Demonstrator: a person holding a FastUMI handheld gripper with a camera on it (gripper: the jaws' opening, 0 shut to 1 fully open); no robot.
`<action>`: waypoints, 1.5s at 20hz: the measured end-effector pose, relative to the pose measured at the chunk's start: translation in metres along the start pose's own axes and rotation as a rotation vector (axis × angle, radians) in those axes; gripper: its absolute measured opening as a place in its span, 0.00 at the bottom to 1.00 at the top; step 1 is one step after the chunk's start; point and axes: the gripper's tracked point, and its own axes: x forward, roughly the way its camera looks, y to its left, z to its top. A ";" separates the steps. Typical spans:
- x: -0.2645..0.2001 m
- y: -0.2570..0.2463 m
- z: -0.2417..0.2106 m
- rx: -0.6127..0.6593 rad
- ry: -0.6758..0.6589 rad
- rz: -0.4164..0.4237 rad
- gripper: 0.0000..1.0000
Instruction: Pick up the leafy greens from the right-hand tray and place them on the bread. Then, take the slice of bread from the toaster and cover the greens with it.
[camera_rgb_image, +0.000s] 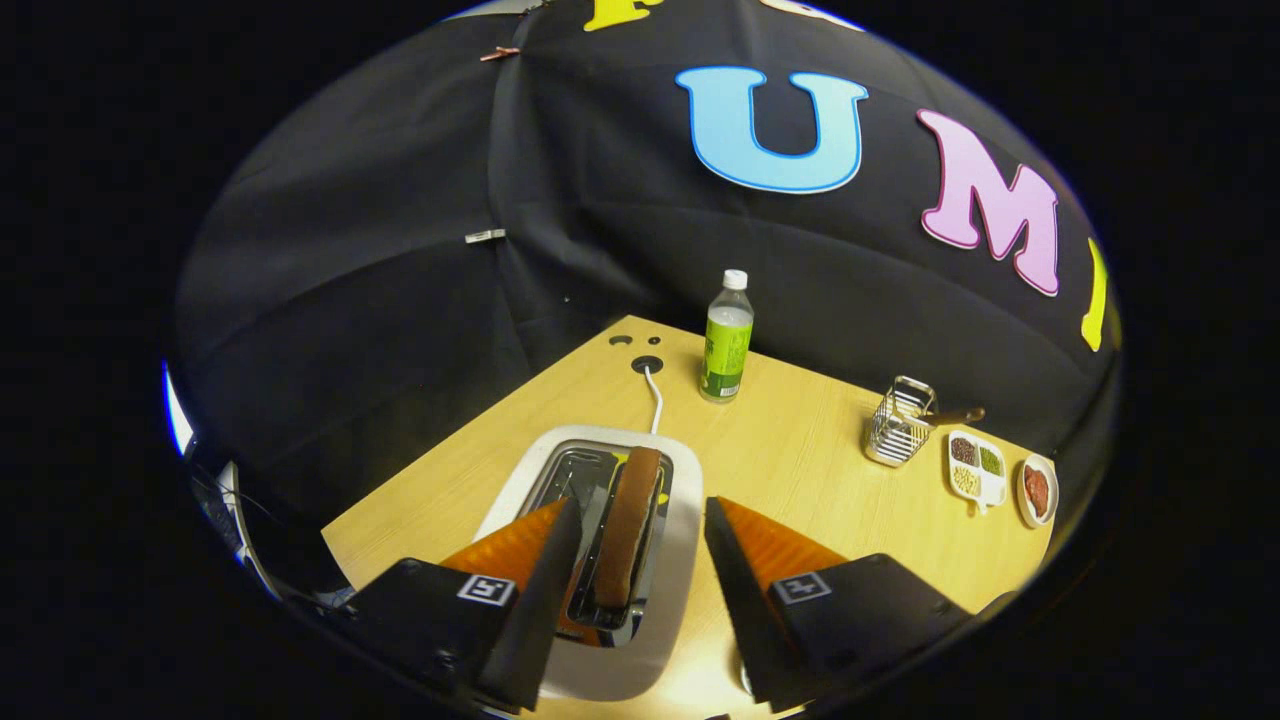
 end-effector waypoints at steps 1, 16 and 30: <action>0.004 0.000 -0.004 0.009 0.015 -0.010 0.68; -0.039 0.003 0.042 0.029 -0.115 0.005 0.11; -0.165 -0.088 0.101 0.129 -0.334 -0.047 0.11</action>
